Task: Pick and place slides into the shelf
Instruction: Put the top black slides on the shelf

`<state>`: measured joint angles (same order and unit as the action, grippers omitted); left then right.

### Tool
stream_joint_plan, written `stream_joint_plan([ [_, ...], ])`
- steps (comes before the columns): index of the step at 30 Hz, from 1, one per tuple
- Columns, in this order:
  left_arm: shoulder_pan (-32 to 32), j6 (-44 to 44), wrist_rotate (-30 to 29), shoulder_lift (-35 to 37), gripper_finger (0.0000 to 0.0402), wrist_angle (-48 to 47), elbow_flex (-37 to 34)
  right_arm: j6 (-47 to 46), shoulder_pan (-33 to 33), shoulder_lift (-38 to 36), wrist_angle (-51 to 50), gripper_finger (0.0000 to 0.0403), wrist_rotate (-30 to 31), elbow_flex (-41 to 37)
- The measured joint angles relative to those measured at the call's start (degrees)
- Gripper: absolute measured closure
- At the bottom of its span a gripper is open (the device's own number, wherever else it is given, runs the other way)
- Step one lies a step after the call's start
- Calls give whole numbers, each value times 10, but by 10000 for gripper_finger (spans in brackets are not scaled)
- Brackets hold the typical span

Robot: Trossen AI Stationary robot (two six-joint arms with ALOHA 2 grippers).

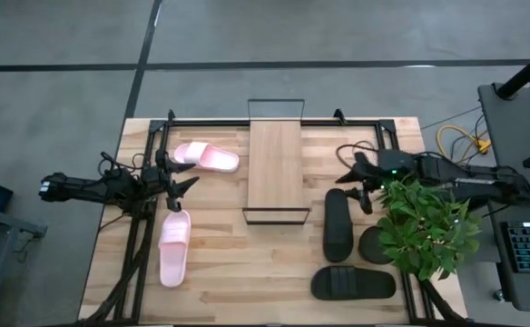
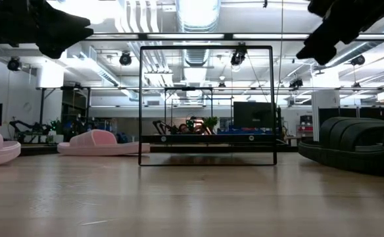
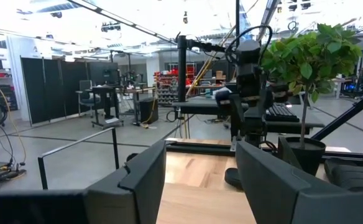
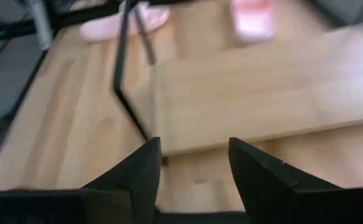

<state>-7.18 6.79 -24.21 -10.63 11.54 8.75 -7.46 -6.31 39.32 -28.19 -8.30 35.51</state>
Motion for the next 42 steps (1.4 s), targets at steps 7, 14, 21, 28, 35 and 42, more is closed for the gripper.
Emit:
stream_joint_plan([
  [7,0,0,0,-1,221,0,-1,-14,-2,110,-61,178,-39,24],
  [14,0,0,0,0,221,0,-2,-5,-33,201,-85,152,-105,29],
  [21,0,-1,-1,0,221,-1,-5,27,-64,266,-89,148,-217,29],
  [28,0,-1,-1,0,221,0,-7,36,-66,305,-94,147,-239,29],
  [35,0,-1,-1,0,221,0,-7,39,-66,349,-132,153,-271,28],
  [42,0,-1,-3,0,221,1,-7,50,-66,394,-134,154,-321,28],
])
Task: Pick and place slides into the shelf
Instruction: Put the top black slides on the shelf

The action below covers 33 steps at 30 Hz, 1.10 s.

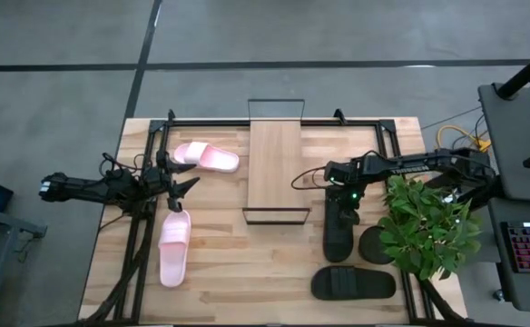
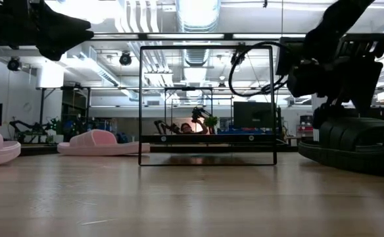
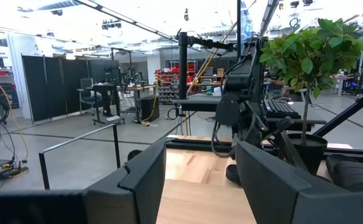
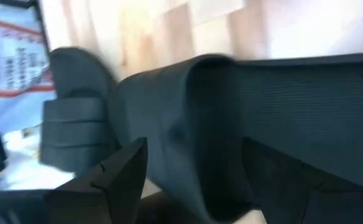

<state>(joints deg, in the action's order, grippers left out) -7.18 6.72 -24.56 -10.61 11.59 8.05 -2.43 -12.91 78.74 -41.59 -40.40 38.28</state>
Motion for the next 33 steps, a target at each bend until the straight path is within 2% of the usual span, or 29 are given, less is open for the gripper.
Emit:
stream_joint_plan([
  [4,0,0,-1,0,221,0,0,11,0,14,0,161,-44,0],
  [16,0,0,-4,3,221,-1,0,13,0,39,1,209,-48,0],
  [22,0,0,-4,3,221,0,0,12,0,39,1,266,-48,0],
  [30,0,1,-4,3,221,-1,0,14,0,39,0,383,-57,0],
  [33,0,1,-4,3,221,-1,0,17,0,38,0,388,-68,0],
])
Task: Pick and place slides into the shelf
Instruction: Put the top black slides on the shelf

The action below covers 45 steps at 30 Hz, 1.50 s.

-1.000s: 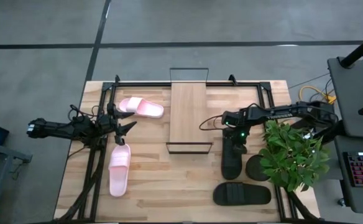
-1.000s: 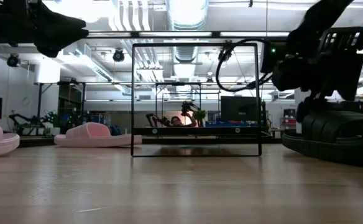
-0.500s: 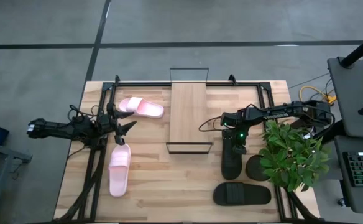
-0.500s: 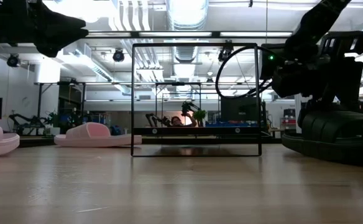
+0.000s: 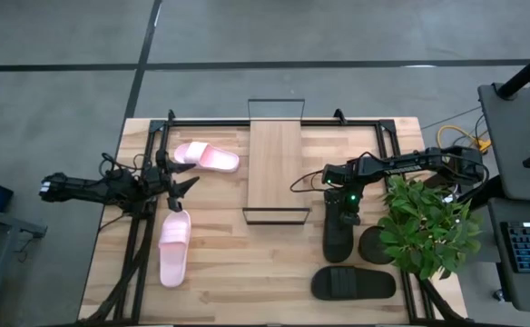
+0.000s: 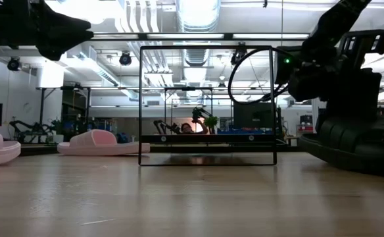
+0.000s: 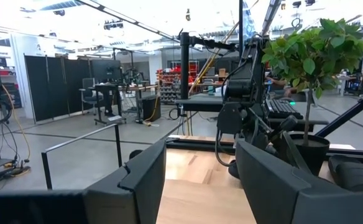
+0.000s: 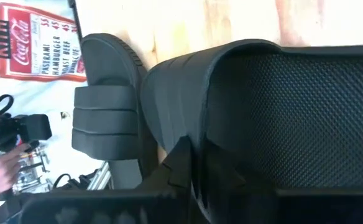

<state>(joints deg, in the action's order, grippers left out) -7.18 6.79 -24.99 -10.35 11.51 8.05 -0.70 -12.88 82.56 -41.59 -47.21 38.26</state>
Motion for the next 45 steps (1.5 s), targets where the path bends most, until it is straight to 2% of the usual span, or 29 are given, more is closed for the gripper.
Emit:
stream_joint_plan([
  [5,0,0,0,0,221,0,0,1,0,-9,-14,390,9,9],
  [8,0,0,0,-1,221,0,0,-3,0,-19,-44,390,37,24],
  [14,0,0,0,0,221,0,0,-4,0,-56,-99,390,113,60],
  [25,0,0,0,0,221,0,0,-65,0,-152,-149,391,271,117],
  [36,0,0,0,0,221,0,0,-110,0,-200,-164,391,412,191],
  [40,0,1,0,0,221,0,0,-118,0,-208,-162,391,481,226],
  [45,0,80,0,-4,221,2,0,-132,-1,-210,-88,390,533,250],
])
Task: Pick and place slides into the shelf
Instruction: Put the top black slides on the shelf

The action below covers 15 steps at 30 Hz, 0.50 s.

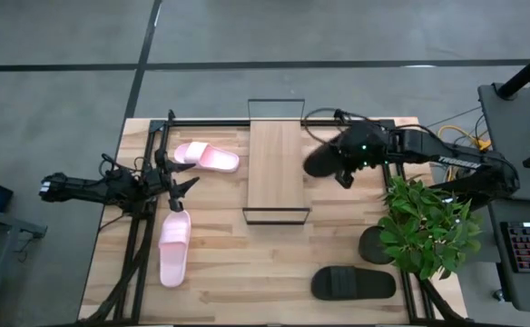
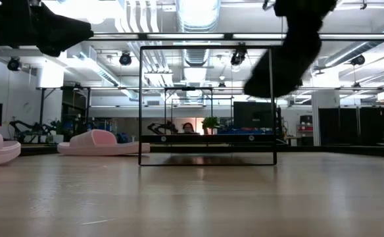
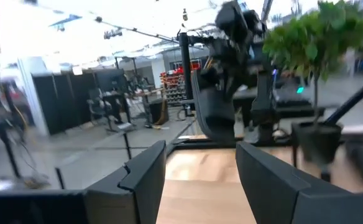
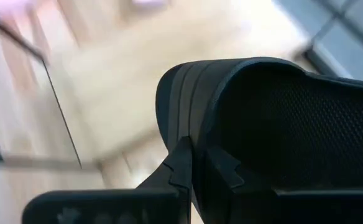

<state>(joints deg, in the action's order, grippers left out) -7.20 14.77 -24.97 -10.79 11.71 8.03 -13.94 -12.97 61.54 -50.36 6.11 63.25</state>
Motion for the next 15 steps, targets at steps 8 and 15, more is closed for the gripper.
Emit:
stream_joint_plan([
  [8,0,277,-6,-47,221,67,-1,5,1,1,217,390,-1,-13],
  [15,0,526,-6,-135,221,216,-1,24,3,32,340,390,-20,-19],
])
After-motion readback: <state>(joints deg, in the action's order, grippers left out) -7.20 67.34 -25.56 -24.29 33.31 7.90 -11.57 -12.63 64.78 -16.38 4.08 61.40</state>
